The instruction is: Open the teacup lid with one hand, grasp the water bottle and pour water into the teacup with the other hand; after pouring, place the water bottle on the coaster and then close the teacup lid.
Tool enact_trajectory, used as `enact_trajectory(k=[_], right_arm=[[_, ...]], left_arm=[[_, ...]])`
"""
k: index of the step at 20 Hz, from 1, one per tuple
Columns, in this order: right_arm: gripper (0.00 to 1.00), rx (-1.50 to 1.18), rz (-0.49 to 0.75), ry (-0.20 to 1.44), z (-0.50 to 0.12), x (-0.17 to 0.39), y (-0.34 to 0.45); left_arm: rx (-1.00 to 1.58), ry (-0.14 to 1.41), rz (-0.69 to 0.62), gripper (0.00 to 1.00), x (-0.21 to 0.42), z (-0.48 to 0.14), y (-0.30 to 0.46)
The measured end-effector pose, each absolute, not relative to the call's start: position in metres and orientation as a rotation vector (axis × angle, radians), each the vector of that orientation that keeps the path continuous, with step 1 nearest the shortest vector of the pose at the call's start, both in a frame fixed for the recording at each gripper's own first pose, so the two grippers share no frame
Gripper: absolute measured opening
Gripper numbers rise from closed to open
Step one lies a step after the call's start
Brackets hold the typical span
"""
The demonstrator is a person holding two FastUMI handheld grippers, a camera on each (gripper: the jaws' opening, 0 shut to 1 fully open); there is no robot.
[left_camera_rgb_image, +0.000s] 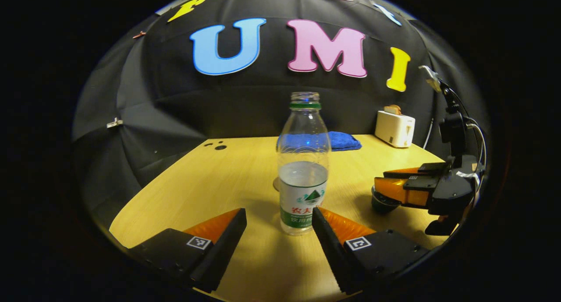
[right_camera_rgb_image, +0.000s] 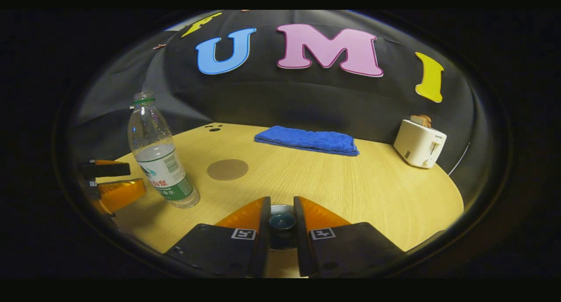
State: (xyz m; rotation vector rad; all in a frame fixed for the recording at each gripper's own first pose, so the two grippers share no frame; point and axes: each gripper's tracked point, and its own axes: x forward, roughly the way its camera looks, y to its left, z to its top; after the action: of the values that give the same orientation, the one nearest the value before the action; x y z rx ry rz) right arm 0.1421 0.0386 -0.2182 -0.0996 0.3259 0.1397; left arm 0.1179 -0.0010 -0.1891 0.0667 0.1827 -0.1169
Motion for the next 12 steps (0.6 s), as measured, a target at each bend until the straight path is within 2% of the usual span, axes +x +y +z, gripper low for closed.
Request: enact_trajectory(k=[1,7,10,11,12], right_arm=[[0.25,-0.099,0.136,0.312,-0.212,0.143,0.038],[0.30,-0.071,0.102,0.248,-0.177,0.140,0.023],[0.30,-0.065,0.069,0.237,-0.169,0.133,0.008],[0.25,-0.071,0.057,0.236,-0.168,0.131,0.002],[0.30,-0.075,0.047,0.235,-0.168,0.129,-0.003]], left_arm=[[0.072,0.175,-0.143,0.96,0.123,-0.189,-0.008],[0.099,0.168,-0.167,0.96,0.164,-0.198,-0.023],[0.072,0.160,-0.179,0.95,0.181,-0.202,-0.026],[0.061,0.161,-0.185,0.95,0.186,-0.203,-0.028],[0.054,0.160,-0.191,0.95,0.191,-0.205,-0.028]])
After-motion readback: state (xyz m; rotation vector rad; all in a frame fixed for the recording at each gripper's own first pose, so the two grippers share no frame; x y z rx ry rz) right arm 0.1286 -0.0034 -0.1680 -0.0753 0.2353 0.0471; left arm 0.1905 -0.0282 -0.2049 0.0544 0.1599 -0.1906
